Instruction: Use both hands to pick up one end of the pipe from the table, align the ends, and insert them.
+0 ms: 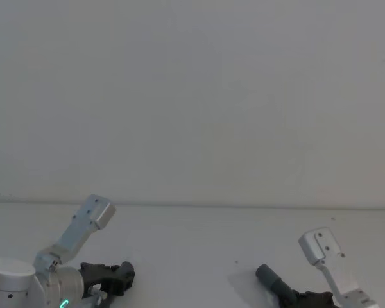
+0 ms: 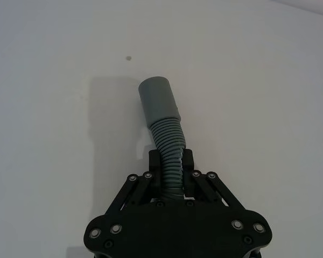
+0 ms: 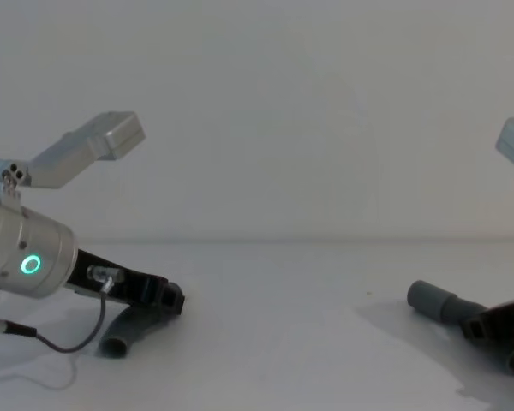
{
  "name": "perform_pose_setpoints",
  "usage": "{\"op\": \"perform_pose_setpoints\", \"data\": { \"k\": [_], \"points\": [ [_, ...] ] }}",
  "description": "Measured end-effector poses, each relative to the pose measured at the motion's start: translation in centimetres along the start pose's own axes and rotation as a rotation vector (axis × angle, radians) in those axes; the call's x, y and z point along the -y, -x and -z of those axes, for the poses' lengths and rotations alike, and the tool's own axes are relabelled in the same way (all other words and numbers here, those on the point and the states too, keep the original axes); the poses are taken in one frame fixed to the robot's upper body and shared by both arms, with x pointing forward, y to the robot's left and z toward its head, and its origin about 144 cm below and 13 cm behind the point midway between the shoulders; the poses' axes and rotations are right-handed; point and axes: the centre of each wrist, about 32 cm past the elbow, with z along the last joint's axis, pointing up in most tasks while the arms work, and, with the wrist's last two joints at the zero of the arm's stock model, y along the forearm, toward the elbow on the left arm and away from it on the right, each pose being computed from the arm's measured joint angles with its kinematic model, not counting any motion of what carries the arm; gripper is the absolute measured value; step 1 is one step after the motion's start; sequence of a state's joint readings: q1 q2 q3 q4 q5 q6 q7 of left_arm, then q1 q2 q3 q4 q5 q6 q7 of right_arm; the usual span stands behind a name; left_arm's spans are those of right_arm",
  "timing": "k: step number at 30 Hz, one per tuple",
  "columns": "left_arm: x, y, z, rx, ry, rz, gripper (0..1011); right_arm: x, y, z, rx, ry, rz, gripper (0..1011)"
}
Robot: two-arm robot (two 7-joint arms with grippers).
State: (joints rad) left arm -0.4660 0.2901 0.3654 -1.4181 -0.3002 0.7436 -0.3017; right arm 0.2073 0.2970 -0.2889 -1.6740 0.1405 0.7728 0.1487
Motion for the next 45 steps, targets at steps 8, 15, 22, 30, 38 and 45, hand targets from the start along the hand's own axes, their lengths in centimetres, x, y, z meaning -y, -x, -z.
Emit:
{"op": "perform_pose_setpoints", "data": {
  "k": [8,15,22,30,38,45],
  "points": [
    [0.0,0.0,-1.2,0.077,-0.006,0.016,328,0.0,0.0,0.0,0.0,0.0,0.0,190],
    [-0.3,0.3,-2.7,0.178,-0.01,0.02,328,0.0,0.0,0.0,0.0,0.0,0.0,190],
    [-0.9,0.7,-4.2,0.285,-0.013,0.017,328,0.0,0.0,0.0,0.0,0.0,0.0,189],
    [-2.2,1.2,-6.0,0.444,-0.025,0.008,328,0.2,-0.1,0.1,0.007,-0.031,-0.01,184],
    [-3.4,1.1,-7.3,0.602,-0.025,0.027,328,0.6,-0.5,0.5,0.022,-0.126,-0.044,184],
    [-3.9,0.4,-8.3,0.711,-0.024,0.065,328,0.8,-1.2,0.9,0.043,-0.23,-0.096,184]
  ]
}}
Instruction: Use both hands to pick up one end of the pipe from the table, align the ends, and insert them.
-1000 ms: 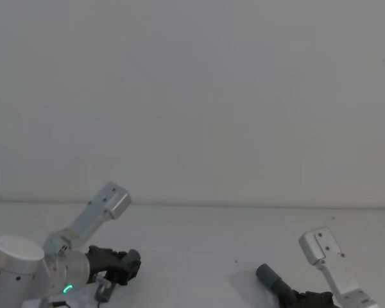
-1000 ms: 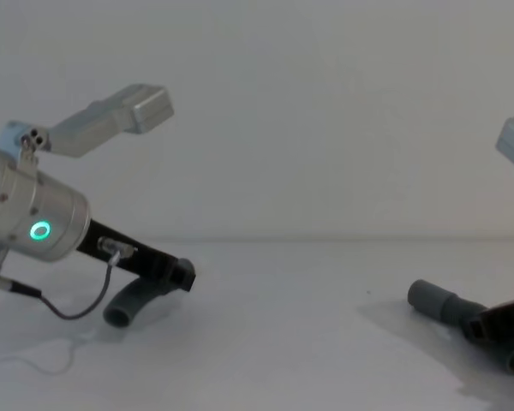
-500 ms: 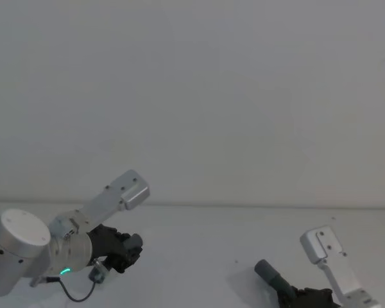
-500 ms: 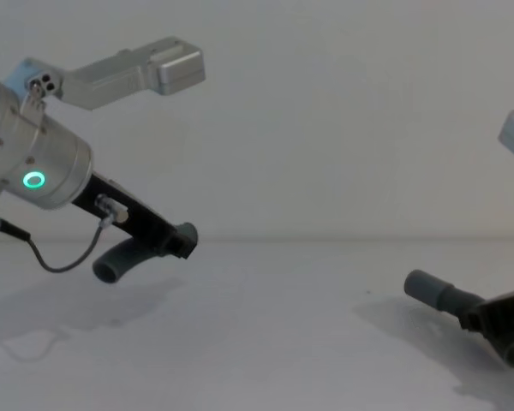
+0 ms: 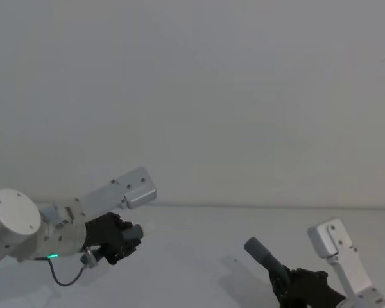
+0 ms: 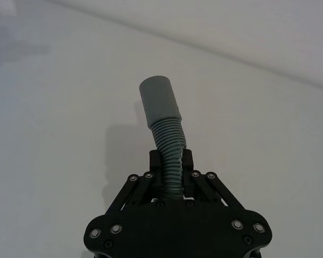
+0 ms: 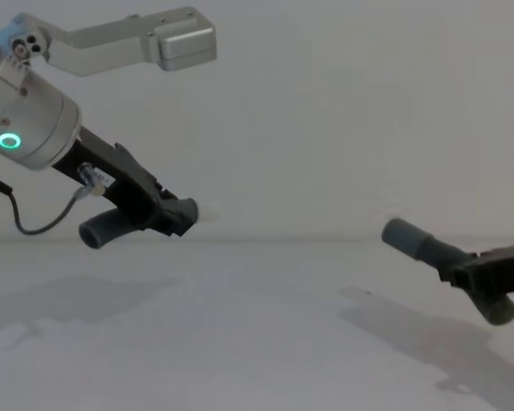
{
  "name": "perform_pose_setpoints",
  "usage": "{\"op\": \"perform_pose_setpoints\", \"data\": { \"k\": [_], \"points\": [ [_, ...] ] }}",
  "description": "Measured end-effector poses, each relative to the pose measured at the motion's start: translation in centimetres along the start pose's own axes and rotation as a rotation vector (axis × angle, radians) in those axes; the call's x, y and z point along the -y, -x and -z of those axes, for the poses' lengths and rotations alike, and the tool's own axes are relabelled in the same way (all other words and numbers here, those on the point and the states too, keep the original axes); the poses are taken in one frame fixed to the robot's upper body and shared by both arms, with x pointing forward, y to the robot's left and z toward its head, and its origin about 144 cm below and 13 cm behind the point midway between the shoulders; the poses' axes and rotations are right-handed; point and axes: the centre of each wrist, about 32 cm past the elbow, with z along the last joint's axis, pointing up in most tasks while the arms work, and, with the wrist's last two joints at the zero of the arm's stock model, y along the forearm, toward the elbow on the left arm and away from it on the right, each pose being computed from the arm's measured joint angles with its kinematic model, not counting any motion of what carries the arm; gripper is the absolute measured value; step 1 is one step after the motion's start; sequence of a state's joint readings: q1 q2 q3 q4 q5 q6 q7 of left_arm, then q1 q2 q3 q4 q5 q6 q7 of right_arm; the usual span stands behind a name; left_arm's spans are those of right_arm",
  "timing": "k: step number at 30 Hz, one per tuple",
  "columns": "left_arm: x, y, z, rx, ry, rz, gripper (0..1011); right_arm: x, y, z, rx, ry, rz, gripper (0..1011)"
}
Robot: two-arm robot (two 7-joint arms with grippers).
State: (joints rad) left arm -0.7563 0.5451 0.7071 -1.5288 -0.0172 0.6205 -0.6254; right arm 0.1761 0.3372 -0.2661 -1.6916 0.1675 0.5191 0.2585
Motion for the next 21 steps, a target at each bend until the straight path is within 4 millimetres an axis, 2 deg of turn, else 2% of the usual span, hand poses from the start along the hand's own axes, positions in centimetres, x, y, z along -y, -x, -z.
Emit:
{"op": "perform_pose_setpoints", "data": {
  "k": [21],
  "points": [
    [-0.2,-4.6,-0.1,0.2,0.082,0.152,328,-0.2,-2.1,1.7,0.091,-0.187,-0.254,182]
  ]
}}
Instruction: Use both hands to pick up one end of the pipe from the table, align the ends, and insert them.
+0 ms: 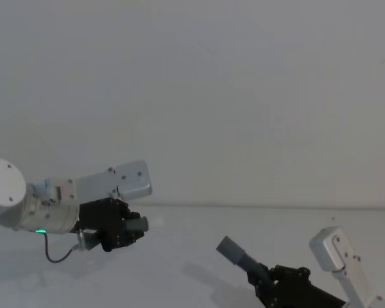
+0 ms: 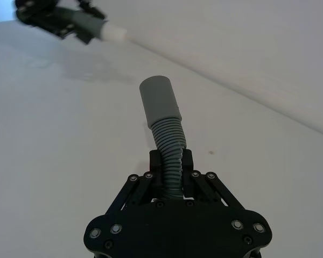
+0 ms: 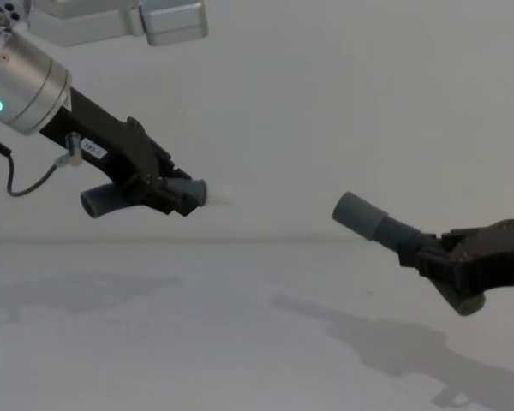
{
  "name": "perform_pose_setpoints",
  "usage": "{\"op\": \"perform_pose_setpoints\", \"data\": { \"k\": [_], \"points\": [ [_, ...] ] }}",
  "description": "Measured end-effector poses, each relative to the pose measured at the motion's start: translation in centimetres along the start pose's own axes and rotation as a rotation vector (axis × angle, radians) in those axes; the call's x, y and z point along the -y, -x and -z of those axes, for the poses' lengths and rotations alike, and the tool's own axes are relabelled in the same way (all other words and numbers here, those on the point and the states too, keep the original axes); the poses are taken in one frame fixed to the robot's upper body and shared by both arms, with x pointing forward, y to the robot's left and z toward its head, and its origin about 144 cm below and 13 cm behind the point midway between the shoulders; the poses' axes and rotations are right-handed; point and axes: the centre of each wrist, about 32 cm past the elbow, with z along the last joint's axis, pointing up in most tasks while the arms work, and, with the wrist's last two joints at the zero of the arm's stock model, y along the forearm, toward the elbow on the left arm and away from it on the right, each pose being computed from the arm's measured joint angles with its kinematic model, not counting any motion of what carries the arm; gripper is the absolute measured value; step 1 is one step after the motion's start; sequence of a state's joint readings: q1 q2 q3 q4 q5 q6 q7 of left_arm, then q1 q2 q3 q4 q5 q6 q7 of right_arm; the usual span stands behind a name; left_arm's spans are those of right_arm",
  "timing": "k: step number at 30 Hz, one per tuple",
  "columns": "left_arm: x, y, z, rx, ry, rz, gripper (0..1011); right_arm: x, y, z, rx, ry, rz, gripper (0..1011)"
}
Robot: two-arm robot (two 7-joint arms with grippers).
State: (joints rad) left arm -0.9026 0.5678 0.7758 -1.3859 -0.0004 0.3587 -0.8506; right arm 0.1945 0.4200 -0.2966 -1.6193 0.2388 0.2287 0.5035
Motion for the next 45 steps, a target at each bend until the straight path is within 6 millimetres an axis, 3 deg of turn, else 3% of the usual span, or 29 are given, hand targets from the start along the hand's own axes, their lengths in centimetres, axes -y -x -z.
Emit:
{"op": "perform_pose_setpoints", "data": {
  "k": [22,45],
  "points": [
    [0.2,-4.2,-0.9,0.111,0.214,0.17,328,0.5,-1.7,1.7,0.059,-0.091,-0.17,182],
    [0.2,-3.5,-1.5,0.125,0.295,0.274,328,1.4,-2.7,2.2,0.085,-0.143,-0.187,182]
  ]
}}
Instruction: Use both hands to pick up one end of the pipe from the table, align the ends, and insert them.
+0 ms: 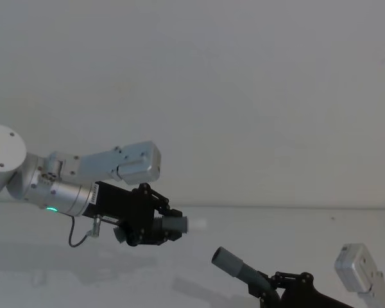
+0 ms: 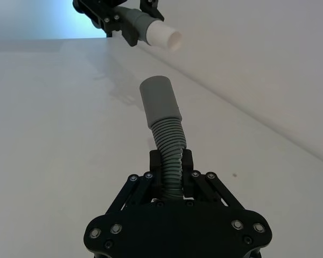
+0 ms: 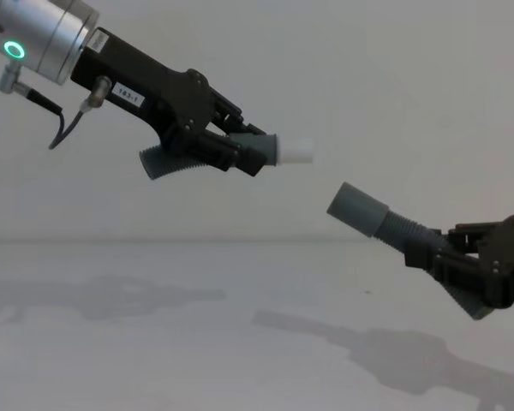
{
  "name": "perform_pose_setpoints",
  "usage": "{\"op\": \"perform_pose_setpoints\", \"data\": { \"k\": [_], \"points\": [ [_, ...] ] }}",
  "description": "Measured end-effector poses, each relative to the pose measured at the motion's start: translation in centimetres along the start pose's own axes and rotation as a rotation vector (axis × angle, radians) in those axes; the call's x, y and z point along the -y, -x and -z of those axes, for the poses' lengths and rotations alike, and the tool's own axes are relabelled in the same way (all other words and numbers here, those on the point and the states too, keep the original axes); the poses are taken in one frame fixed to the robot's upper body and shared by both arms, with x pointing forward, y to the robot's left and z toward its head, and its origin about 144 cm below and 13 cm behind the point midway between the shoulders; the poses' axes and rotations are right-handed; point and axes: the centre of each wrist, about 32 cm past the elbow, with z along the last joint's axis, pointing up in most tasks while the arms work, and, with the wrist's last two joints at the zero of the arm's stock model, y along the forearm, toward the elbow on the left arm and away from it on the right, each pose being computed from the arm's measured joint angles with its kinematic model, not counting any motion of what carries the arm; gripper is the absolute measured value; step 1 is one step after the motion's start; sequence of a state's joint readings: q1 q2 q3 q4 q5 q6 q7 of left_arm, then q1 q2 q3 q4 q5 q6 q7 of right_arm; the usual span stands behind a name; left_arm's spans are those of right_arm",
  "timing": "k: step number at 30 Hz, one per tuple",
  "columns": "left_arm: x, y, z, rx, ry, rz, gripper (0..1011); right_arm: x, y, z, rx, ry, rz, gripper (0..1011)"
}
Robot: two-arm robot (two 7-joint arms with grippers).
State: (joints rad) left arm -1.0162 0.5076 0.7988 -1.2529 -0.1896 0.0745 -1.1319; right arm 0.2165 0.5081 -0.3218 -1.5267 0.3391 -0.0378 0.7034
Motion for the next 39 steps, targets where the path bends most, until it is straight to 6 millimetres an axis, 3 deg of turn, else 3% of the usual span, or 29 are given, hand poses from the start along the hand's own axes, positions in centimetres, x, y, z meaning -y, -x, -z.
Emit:
{"op": "perform_pose_setpoints", "data": {
  "k": [39],
  "points": [
    [1.0,-1.2,0.0,-0.003,0.046,0.108,328,0.1,0.2,-0.4,0.015,-0.052,-0.025,182]
  ]
}}
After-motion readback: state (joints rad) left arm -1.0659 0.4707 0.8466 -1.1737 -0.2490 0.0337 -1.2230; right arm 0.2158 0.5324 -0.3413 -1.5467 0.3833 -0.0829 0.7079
